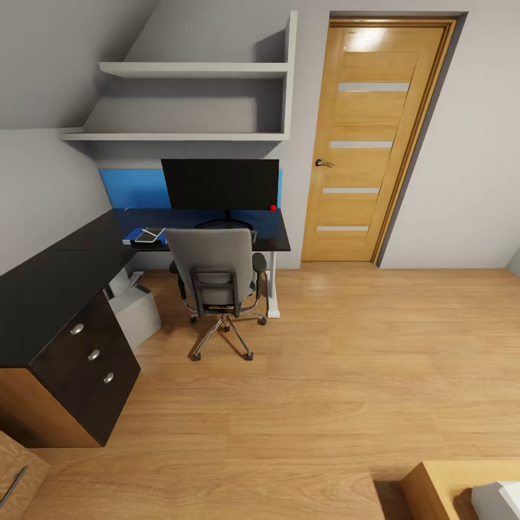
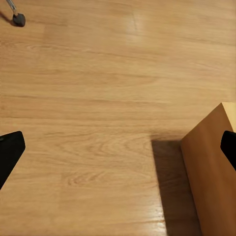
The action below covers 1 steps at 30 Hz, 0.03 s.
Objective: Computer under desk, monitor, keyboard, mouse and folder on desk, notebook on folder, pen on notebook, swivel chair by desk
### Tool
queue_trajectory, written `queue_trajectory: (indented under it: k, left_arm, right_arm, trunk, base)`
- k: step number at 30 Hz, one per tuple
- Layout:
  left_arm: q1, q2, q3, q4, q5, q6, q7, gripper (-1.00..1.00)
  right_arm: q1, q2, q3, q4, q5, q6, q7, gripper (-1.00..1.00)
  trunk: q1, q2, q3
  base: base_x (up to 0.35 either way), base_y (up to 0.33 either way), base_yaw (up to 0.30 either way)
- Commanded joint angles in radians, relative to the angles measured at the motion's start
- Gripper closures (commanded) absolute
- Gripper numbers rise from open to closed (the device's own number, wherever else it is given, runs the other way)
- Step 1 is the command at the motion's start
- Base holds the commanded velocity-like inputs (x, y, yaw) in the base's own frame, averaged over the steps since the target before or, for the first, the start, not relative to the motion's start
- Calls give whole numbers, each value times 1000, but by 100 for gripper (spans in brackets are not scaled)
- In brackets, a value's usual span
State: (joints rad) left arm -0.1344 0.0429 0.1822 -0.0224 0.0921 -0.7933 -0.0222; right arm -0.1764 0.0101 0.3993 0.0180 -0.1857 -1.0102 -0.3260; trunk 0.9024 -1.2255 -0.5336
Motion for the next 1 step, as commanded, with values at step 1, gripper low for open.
queue_trajectory:
  k: [1]
  left_arm:
    - [-1, 0, -4, 1, 9, -3, -2, -100]
  right_arm:
    - [-1, 1, 9, 2, -9, -4, -1, -100]
  trunk:
    - [0, -1, -1]
  base:
    - [0, 0, 0]
